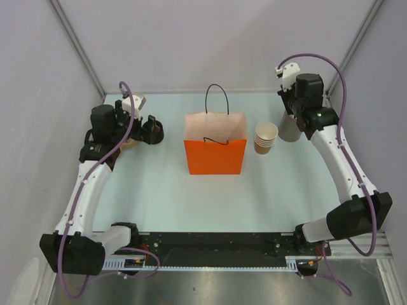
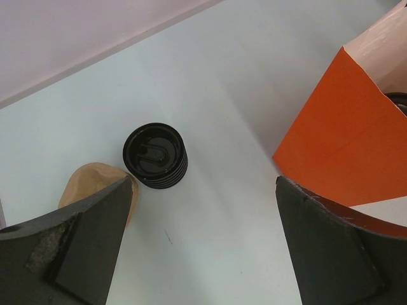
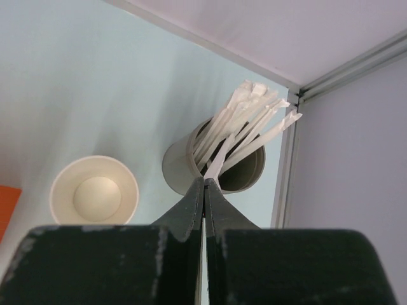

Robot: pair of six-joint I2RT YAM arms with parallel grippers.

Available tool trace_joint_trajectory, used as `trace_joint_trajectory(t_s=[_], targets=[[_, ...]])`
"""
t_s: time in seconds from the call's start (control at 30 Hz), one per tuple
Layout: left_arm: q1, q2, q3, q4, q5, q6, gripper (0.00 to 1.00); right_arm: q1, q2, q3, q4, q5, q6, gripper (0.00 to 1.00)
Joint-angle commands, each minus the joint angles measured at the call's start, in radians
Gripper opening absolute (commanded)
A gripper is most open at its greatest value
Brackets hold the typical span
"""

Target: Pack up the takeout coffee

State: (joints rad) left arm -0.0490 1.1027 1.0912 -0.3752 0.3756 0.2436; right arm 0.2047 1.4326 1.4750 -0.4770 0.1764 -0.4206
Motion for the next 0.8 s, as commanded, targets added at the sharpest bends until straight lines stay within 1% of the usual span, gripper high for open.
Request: trace_joint_trajectory(t_s=[0.0, 0.33, 0.77], targets=[[0.009, -0.032, -0.013, 0.036, 0.032, -0.013, 0.99, 0.05, -0.073, 0.1, -0.06, 0.008, 0.0, 0.0], [0.009, -0.035, -0.017, 0.041, 0.026, -0.01, 0.99, 0.185, -0.121, 0.224, -0.15, 0.078, -0.018, 0.0], [0.009, -0.024, -0.031, 0.061, -0.017, 0.003, 0.99, 0.378, -0.146, 0.41, -0.244, 0.006, -0.021, 0.0]])
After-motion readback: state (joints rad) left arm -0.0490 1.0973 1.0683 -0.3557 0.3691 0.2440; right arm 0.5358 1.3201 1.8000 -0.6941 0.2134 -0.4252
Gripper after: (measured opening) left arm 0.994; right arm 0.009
